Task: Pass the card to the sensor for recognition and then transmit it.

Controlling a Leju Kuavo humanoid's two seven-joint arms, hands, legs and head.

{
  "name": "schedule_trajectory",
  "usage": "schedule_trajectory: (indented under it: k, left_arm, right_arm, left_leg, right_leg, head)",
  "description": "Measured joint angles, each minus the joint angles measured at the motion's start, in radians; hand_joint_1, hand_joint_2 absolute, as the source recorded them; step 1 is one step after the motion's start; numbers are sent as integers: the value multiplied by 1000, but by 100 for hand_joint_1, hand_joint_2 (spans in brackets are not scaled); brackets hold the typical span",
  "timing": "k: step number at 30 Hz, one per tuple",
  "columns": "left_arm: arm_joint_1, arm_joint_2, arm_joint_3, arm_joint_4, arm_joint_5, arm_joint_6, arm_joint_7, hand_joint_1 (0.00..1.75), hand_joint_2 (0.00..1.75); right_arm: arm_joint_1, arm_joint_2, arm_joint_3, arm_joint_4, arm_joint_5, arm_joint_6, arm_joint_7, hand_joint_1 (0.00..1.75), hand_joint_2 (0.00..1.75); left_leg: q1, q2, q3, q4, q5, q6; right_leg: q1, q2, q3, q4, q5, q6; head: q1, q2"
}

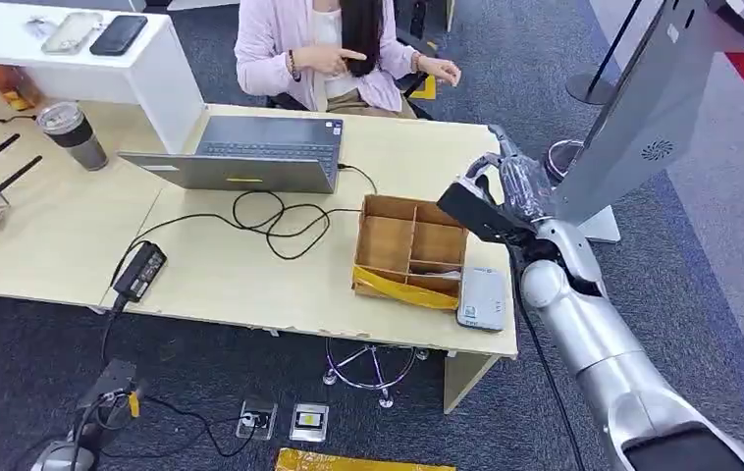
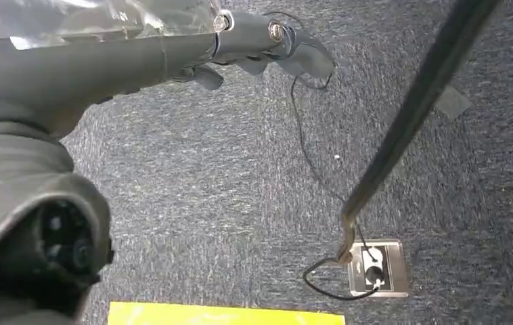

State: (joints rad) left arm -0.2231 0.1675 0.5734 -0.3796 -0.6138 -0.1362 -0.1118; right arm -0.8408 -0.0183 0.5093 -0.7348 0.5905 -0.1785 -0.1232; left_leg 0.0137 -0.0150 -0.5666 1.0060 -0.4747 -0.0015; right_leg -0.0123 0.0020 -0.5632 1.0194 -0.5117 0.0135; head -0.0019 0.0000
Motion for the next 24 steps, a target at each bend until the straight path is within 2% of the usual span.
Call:
schedule_trajectory:
  k: [24]
  left_arm:
    - [-30, 7, -74, 0, 12, 6, 16, 0, 0]
  right_arm:
    - [0, 3, 1, 32, 39, 0, 29, 175, 175]
  left_leg:
    - [0, 0, 0, 0, 0, 0]
  right_leg:
    - [0, 0, 0, 0, 0, 0]
  head:
    - [0, 0]
